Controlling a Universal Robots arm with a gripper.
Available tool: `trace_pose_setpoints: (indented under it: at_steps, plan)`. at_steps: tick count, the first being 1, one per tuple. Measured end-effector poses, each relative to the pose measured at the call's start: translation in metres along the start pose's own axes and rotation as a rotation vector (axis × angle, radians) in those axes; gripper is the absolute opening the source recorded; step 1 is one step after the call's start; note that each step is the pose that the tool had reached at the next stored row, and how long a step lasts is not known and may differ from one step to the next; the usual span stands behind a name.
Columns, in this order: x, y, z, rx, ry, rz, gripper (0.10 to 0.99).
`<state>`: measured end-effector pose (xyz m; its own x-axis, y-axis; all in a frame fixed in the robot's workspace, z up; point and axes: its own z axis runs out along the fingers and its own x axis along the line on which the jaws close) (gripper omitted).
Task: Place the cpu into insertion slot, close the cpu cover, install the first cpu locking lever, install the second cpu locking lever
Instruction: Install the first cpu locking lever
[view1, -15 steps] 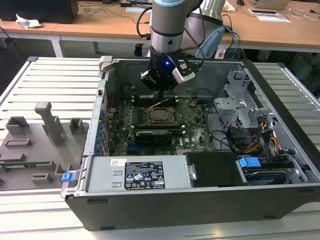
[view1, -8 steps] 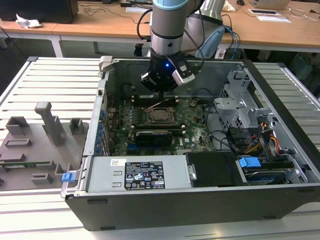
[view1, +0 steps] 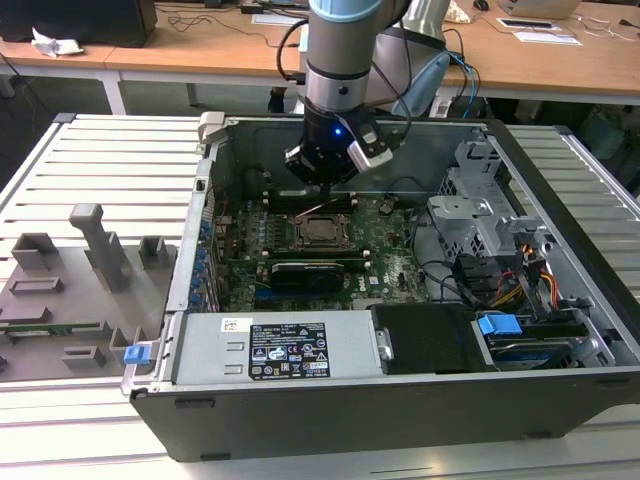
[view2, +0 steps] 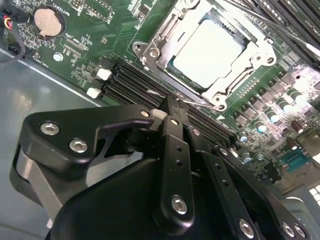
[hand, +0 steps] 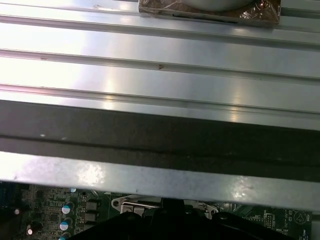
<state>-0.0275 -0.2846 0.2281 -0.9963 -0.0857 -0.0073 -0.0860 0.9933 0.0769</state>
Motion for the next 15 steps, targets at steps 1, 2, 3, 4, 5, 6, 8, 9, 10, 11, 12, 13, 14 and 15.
trace_pose_setpoints:
  at_steps: [1, 2, 3, 4, 5, 6, 8, 9, 10, 11, 12, 13, 14, 15]
  plan:
    - [-0.0015, -0.0001, 0.0005, 0.000, 0.0001, 0.000, 0.106]
    - [-0.0035, -0.0001, 0.0014, 0.000, 0.0000, 0.000, 0.106]
    - [-0.0044, -0.0001, 0.0021, 0.000, 0.0000, 0.000, 0.106]
    - [-0.0050, 0.0000, 0.0027, 0.000, 0.0000, 0.000, 0.106]
    - [-0.0055, 0.0002, 0.0043, 0.000, 0.0000, 0.000, 0.106]
    - [-0.0060, 0.0002, 0.0055, 0.000, 0.0001, 0.000, 0.106]
    - [-0.0074, 0.0000, 0.0083, 0.000, 0.0001, 0.000, 0.106]
    - [-0.0085, -0.0003, 0.0111, 0.000, 0.0001, 0.000, 0.106]
    - [-0.0088, -0.0004, 0.0126, 0.001, 0.0001, 0.000, 0.106]
    - [-0.0092, -0.0005, 0.0140, 0.001, 0.0000, 0.001, 0.106]
    - [-0.0095, -0.0007, 0.0157, 0.001, 0.0000, 0.002, 0.106]
    - [-0.0096, -0.0007, 0.0166, 0.002, 0.0000, 0.002, 0.106]
    - [-0.0097, -0.0008, 0.0173, 0.004, 0.0001, 0.003, 0.106]
    - [-0.0100, -0.0009, 0.0181, 0.005, 0.0003, 0.003, 0.106]
